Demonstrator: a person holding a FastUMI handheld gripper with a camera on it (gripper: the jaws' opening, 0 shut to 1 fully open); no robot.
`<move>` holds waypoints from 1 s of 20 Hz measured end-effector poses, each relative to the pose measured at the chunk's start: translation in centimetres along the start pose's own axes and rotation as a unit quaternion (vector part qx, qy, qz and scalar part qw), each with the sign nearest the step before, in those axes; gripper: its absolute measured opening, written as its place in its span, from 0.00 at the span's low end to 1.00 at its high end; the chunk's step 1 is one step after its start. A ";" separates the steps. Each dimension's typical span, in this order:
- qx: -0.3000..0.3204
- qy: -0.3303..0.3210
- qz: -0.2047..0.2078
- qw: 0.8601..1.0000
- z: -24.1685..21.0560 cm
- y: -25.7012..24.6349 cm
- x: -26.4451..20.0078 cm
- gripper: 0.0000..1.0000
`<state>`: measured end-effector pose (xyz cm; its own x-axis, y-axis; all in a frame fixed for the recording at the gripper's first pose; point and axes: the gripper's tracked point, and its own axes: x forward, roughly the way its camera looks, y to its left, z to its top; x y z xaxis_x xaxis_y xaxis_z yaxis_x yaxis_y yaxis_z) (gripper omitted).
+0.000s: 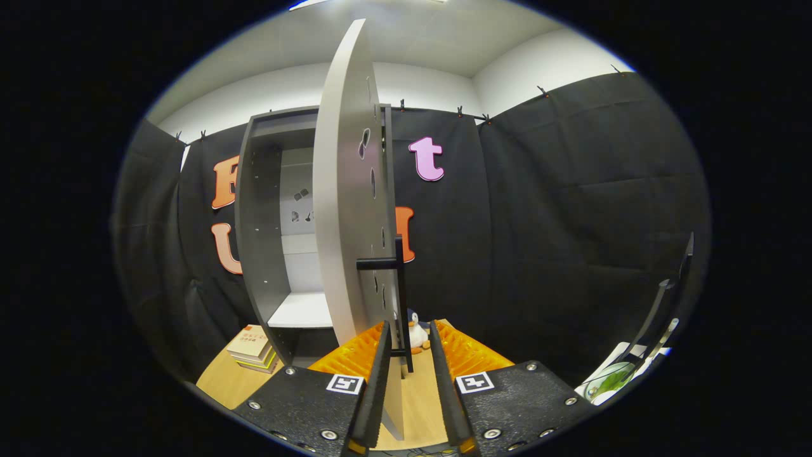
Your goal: Open the shoe cabinet door, grab the shoes and put them into the shoe cabinet, then close the shoe cabinet door.
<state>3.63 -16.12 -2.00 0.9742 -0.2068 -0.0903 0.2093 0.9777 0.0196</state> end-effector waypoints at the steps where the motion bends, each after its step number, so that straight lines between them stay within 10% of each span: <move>1: 0.000 0.000 -0.005 1.000 0.1 -0.4 0.0 0.40; 20: -0.016 -0.010 -0.007 1.000 1.8 0.2 -3.9 0.43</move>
<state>0.03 -15.23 0.15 0.9728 -0.2207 -0.0710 0.2202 0.9753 -0.0142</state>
